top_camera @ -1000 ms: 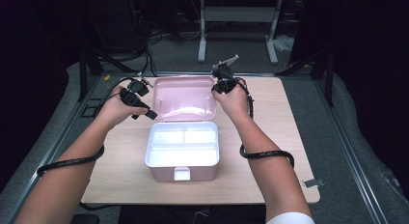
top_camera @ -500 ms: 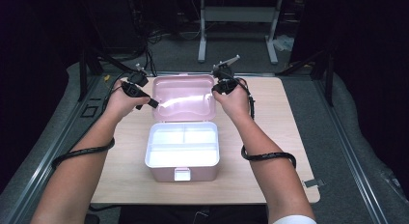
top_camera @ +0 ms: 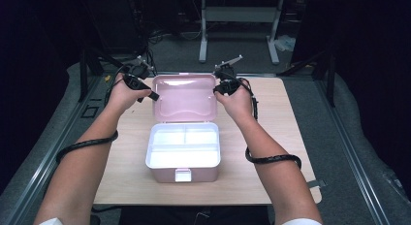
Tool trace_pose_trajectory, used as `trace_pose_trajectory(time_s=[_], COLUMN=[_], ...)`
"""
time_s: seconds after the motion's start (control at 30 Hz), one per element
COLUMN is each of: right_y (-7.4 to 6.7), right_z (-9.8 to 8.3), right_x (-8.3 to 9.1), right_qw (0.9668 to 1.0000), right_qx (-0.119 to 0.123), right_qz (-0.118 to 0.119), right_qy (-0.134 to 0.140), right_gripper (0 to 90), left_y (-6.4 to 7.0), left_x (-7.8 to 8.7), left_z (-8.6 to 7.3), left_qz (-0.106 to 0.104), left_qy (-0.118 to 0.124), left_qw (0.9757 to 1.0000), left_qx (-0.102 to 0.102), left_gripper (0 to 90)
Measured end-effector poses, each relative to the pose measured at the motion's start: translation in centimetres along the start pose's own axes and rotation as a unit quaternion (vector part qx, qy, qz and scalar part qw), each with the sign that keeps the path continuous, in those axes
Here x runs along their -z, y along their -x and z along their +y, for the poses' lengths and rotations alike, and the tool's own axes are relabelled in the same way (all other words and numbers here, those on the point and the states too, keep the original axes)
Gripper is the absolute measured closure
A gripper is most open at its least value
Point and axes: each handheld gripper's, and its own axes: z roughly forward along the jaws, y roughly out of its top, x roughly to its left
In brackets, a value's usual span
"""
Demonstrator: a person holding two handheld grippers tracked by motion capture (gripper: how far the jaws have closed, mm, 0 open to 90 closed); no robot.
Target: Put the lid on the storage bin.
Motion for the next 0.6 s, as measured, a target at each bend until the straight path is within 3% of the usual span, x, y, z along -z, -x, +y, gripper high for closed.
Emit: trace_pose_trajectory(time_s=[0.13, 0.33, 0.5, 0.6], right_y=[0.1, 0.1, 0.0, 0.1], right_z=[-0.1, -0.1, -0.2, -0.3], right_x=[0.3, 0.5, 0.6, 0.6], right_qw=[1.0, 1.0, 0.9999, 1.0], right_qx=[-0.001, -0.002, -0.003, -0.005], right_qz=[0.005, 0.002, 0.01, 0.005], right_qy=[-0.002, 0.0, 0.002, 0.005], right_gripper=[83.6, 83.8, 83.9, 83.9], left_y=[-0.3, -0.2, -0.6, -0.5], left_x=[0.3, 0.1, -0.6, -0.5], left_z=[0.4, 0.8, 1.1, 1.4], left_qz=[-0.004, 0.007, -0.003, 0.008], left_qy=[0.012, 0.006, 0.0, 0.001], left_qw=[0.9999, 0.9999, 0.9998, 0.9999], left_qx=[0.011, 0.009, 0.021, 0.015], left_gripper=[69.4, 69.5, 68.7, 72.8])
